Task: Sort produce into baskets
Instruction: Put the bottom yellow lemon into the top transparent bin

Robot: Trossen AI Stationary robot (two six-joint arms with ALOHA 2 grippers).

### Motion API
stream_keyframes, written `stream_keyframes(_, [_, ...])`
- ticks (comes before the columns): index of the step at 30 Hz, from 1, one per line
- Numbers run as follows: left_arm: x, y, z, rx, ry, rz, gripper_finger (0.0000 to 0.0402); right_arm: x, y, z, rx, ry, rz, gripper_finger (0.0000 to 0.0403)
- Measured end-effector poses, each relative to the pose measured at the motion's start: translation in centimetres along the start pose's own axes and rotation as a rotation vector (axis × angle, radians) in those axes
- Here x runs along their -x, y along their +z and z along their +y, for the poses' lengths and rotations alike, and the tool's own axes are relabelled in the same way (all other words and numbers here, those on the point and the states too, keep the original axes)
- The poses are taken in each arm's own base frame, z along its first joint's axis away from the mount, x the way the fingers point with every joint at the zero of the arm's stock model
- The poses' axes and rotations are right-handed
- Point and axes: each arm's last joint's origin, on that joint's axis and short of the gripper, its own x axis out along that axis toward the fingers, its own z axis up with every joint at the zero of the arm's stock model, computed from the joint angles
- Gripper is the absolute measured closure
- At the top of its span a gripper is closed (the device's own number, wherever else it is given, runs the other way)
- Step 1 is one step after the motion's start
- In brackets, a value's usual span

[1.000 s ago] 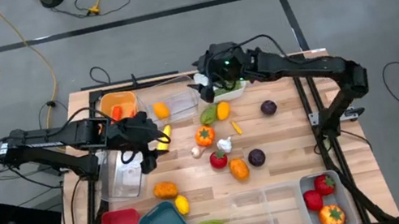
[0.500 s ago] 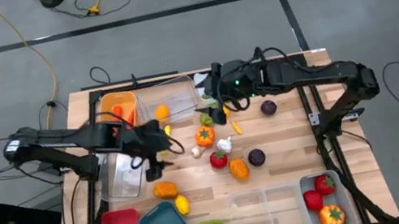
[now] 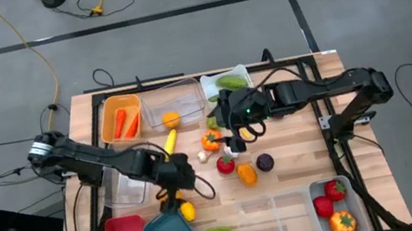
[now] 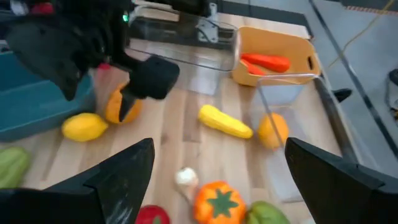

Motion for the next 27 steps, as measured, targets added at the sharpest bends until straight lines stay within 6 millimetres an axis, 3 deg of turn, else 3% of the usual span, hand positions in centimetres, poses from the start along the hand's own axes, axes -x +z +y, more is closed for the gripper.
stream_keyframes(12, [-4.7, 0.7, -1.8, -0.077, -0.024, 0.050, 0.0046, 0.4, -0.5, 3.2, 0.062, 0.083, 0.064, 0.0016])
stream_keyframes(27, [-5.4, 0.4, -2.6, -0.085, -0.055, 0.079, 0.0046, 1.0, -0.8, 5.6, 0.087, 0.144, 0.098, 0.0016])
